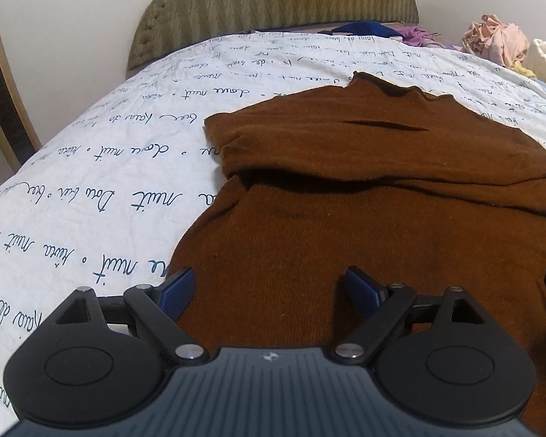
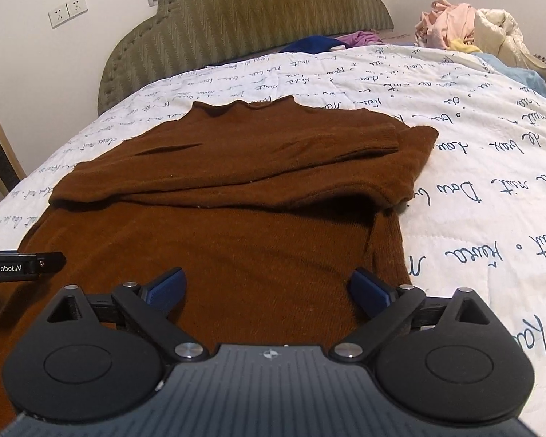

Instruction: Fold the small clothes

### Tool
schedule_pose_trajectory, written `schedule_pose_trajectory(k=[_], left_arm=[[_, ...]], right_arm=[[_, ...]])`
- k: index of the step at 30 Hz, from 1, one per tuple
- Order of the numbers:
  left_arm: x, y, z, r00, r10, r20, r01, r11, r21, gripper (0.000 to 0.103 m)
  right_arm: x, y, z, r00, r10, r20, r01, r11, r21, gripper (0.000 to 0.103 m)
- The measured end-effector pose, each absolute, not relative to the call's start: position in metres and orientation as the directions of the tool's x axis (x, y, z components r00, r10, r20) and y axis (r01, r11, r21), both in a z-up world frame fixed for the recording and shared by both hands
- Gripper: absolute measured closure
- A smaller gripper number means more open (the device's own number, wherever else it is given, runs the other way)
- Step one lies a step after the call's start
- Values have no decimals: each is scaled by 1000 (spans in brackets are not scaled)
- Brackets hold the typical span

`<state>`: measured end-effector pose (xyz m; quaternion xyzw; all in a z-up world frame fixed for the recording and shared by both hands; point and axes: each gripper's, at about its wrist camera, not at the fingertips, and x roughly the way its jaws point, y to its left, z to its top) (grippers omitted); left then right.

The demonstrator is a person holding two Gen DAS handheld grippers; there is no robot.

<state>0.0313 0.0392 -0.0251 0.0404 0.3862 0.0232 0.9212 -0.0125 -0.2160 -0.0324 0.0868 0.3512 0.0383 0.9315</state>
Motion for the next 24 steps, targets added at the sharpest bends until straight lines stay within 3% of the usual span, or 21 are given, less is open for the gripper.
schedule_pose_trajectory(k=[6, 24], left_arm=[[24, 36, -32, 731, 98, -676, -26, 993, 115, 8], [16, 35, -41, 765, 108, -635, -50, 993, 109, 2]], right_arm=[[-17, -198, -39, 758, 71, -648, -29, 997, 76, 0], [-18, -198, -41, 768, 72, -636, -30, 997, 78, 0]])
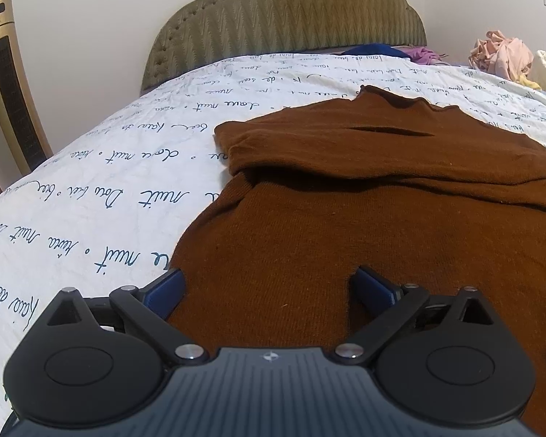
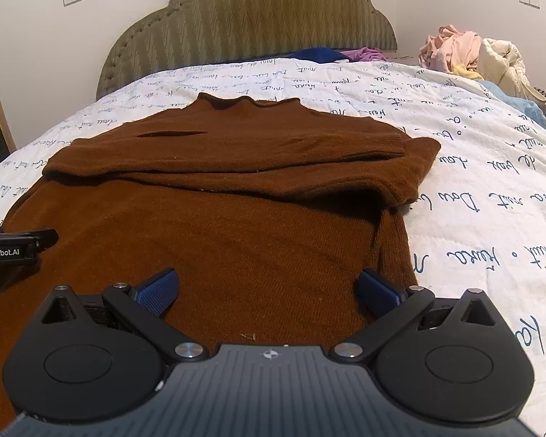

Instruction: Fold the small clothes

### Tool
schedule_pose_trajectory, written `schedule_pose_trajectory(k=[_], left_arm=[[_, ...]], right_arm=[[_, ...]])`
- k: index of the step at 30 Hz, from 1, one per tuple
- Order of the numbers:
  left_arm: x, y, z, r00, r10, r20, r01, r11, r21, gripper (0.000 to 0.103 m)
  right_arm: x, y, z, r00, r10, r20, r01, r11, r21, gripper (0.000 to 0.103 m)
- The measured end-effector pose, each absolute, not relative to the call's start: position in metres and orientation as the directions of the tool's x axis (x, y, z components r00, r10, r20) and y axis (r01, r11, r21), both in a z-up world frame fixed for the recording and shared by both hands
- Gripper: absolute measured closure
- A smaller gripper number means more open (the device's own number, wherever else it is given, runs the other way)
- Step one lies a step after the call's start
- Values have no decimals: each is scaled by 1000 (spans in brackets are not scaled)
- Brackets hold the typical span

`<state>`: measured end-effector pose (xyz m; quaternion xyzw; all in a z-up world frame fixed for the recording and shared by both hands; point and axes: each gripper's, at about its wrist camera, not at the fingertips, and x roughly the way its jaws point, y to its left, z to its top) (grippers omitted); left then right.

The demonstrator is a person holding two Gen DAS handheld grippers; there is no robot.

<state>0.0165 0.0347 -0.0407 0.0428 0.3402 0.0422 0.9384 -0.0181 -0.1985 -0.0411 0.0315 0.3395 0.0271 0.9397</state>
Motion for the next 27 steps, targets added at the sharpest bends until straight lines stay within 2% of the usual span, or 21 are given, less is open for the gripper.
schedule_pose_trajectory(k=[27], left_arm=[[17, 36, -42, 765, 100, -636, -49, 994, 96, 2]], right_arm=[[-19, -196, -41, 768, 66, -637, -31, 997, 66, 0]])
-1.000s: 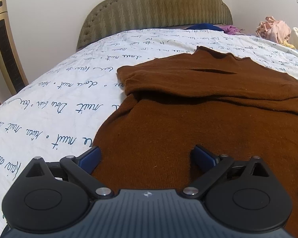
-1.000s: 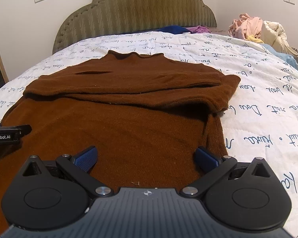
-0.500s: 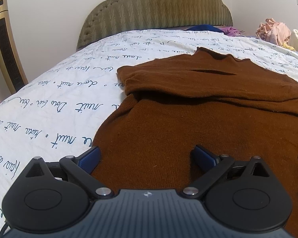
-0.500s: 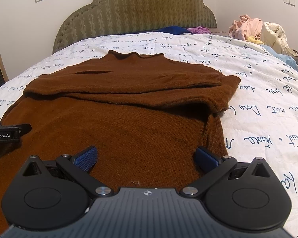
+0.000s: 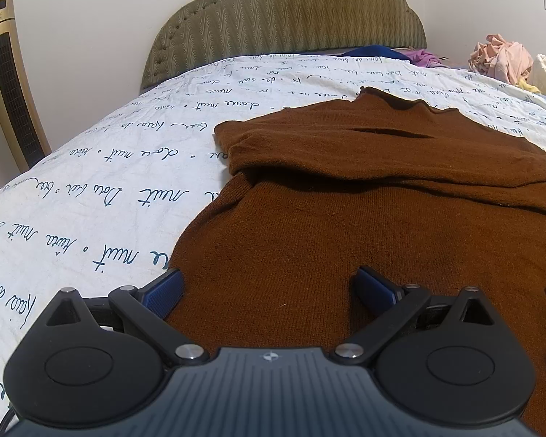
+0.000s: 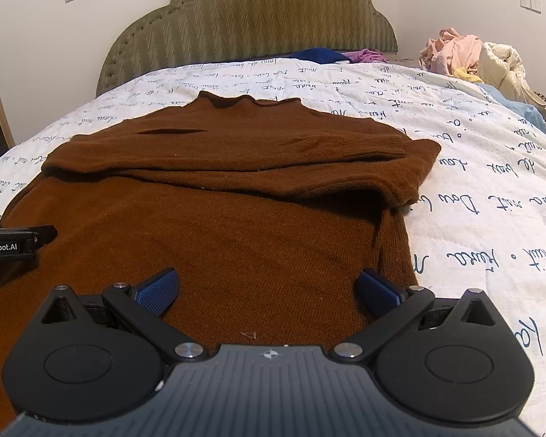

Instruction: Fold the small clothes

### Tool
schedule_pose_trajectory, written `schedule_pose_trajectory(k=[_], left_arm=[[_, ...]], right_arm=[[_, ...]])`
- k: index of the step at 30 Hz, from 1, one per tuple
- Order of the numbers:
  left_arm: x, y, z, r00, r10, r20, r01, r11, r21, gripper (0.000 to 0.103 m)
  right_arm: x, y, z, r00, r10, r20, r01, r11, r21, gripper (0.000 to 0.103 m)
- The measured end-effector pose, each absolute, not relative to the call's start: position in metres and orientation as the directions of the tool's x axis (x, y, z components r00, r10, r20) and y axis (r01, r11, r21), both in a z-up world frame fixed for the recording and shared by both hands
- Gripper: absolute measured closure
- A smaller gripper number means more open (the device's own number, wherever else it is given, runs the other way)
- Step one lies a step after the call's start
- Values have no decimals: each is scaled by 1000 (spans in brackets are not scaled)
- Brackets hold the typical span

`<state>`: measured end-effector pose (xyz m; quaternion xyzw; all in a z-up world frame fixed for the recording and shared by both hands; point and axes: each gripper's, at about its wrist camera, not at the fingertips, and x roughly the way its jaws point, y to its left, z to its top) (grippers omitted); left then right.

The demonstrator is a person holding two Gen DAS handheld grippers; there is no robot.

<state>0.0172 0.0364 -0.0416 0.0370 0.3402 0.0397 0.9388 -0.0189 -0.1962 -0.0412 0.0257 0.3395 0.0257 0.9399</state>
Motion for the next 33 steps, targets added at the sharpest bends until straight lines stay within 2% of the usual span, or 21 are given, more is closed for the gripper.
schedule_pose_trajectory(k=[33], left_arm=[[17, 37, -40, 761, 96, -641, -43, 994, 98, 1]], right_arm=[[-24, -194, -37, 760, 46, -649, -30, 999, 35, 0]])
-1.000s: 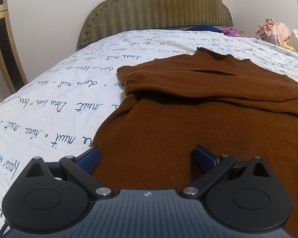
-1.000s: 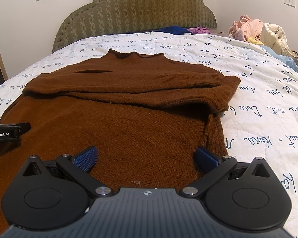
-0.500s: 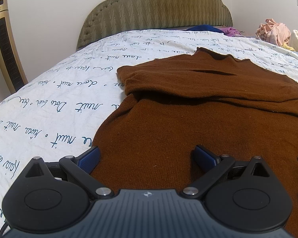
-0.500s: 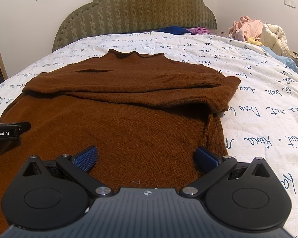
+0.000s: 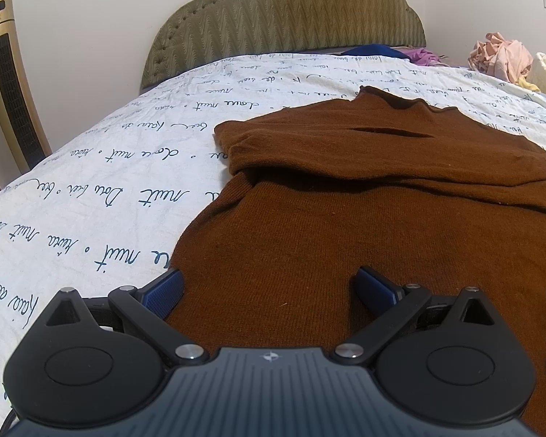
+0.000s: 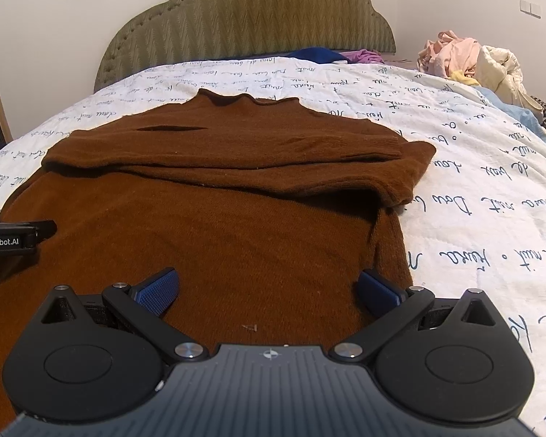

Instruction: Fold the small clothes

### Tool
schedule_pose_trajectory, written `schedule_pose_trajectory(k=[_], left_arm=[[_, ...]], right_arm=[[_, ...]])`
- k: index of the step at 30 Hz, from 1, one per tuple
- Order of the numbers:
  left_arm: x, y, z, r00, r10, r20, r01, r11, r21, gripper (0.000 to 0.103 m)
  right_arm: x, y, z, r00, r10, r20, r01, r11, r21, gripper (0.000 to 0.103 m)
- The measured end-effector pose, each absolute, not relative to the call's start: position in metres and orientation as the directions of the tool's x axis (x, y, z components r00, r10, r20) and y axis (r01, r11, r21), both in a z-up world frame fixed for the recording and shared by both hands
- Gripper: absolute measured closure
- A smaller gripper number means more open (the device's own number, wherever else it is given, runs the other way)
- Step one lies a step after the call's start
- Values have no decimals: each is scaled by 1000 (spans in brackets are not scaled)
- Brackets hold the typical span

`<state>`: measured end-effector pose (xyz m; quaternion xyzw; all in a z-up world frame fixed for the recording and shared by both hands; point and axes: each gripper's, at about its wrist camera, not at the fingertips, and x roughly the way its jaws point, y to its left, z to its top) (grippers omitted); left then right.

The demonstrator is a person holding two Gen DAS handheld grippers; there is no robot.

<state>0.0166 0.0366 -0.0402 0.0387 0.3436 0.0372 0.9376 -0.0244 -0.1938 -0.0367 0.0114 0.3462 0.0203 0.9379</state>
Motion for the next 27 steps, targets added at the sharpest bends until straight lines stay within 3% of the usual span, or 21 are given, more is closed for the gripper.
schedule_pose_trajectory(k=[27], left_arm=[[-5, 37, -26, 709, 67, -702, -6, 996, 88, 1]], right_arm=[[-71, -198, -23, 731, 101, -675, -86, 995, 56, 0]])
